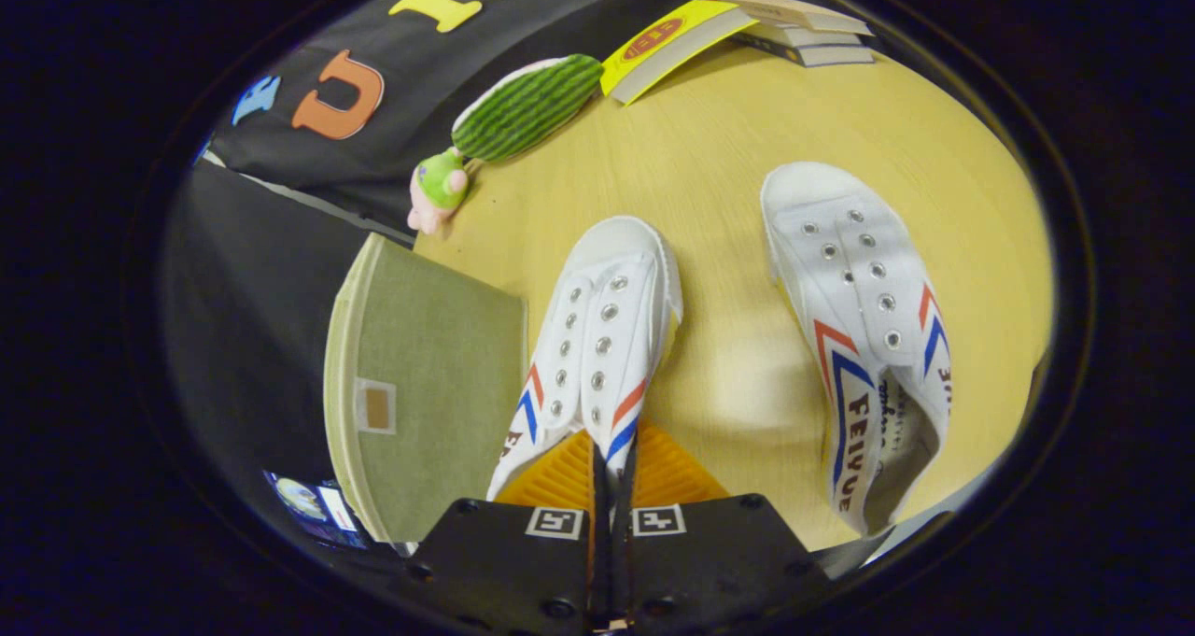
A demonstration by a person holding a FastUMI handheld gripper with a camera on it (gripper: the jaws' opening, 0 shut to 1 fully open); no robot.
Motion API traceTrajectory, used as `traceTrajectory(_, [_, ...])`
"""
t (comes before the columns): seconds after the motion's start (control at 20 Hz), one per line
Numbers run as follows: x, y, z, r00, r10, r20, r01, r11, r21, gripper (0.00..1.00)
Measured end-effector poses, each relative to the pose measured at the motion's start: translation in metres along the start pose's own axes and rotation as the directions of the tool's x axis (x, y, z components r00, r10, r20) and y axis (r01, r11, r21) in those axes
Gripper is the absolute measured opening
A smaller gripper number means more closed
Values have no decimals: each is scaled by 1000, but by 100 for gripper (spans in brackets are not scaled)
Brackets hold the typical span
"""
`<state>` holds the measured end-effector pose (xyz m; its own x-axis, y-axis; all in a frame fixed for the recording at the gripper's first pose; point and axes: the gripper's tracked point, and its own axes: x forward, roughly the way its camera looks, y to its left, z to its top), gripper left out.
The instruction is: Open the storage box then place both shoes into the box .Put the left shoe in first, then the right shoe, with the right side of both shoes facing outward in a uniform manner.
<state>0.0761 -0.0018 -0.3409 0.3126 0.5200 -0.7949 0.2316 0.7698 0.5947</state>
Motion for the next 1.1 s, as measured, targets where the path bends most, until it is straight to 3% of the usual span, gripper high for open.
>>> traceTrajectory(0.3, [-64,78,8,996,59,71,-54,996,-65,6])
traceTrajectory(0.55, [-94,168,1,989,106,100,-85,977,-193,6])
traceTrajectory(0.8, [-61,236,-10,993,91,75,-72,970,-234,6])
traceTrajectory(1.1, [1,268,-46,996,84,-25,-87,971,-222,6])
